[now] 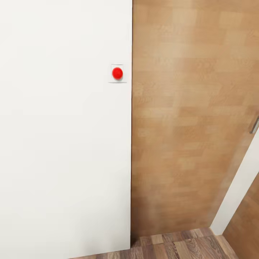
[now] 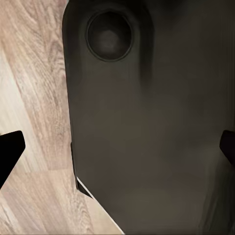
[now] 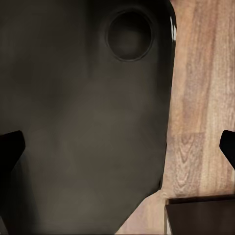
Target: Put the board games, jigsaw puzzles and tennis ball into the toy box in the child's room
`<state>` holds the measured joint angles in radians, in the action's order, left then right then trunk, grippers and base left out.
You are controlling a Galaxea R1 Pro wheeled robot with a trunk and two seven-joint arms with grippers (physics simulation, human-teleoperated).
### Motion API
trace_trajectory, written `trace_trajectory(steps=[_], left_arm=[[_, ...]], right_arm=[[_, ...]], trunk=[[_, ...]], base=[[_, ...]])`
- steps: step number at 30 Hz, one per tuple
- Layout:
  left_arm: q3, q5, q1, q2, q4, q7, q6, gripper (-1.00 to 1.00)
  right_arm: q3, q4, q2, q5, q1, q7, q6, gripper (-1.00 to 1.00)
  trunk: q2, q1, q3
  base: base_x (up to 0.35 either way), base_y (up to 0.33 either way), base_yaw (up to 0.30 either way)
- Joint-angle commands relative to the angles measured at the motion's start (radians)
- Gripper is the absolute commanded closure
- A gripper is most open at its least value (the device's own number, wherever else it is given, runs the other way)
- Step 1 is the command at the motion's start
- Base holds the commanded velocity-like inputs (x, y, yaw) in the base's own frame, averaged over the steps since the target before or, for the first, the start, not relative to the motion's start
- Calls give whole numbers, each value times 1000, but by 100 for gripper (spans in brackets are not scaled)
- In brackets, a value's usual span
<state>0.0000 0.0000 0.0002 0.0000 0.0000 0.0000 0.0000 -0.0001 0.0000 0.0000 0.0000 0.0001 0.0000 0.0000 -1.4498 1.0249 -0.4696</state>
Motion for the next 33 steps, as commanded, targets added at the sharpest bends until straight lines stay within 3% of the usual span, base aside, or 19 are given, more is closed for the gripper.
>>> trace_trajectory(steps=[1,33], left_arm=[[0,0,0,0,0,0,0,-100],[0,-2,-2,5,0,-2,-2,-100]], right_arm=[[0,0,0,0,0,0,0,-100],[1,-2,3,2,3,7,1,-100]], trunk=[[0,0,0],[0,0,0]], base=[[0,0,0],[0,0,0]])
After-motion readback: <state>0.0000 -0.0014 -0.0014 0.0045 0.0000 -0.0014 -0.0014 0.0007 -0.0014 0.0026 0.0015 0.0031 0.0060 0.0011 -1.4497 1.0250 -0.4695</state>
